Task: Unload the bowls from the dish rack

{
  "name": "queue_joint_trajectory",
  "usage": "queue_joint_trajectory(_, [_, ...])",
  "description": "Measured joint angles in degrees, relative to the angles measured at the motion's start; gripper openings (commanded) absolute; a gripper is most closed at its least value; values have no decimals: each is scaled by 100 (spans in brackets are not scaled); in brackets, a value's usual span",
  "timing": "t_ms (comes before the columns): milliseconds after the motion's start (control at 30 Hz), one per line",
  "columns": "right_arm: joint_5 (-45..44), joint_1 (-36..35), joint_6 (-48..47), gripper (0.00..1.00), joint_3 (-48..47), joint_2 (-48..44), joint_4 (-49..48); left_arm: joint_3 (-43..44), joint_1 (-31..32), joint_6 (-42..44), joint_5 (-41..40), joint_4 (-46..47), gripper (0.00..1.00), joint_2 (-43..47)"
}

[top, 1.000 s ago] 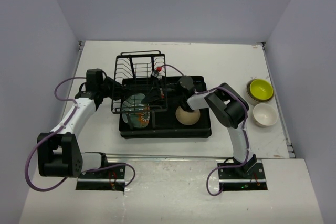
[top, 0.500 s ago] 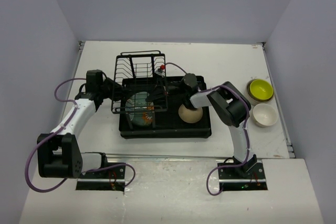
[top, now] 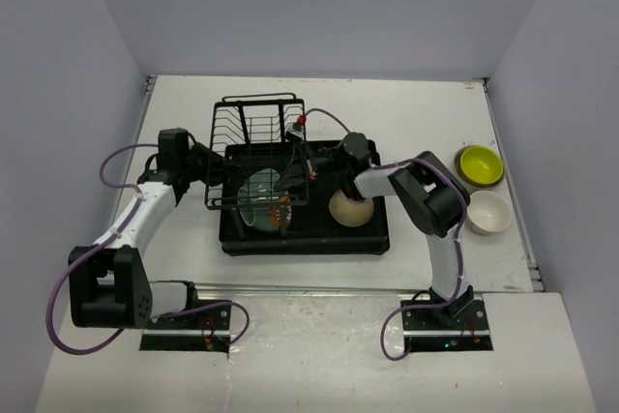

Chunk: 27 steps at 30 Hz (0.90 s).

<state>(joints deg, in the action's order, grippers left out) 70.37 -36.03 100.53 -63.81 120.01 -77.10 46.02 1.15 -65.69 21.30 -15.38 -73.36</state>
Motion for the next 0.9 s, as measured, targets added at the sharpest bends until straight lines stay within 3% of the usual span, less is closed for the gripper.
queue_joint_trajectory(900, [170,553,-151,0,-24,-105,37,0,0,-31,-2,2,13,-2])
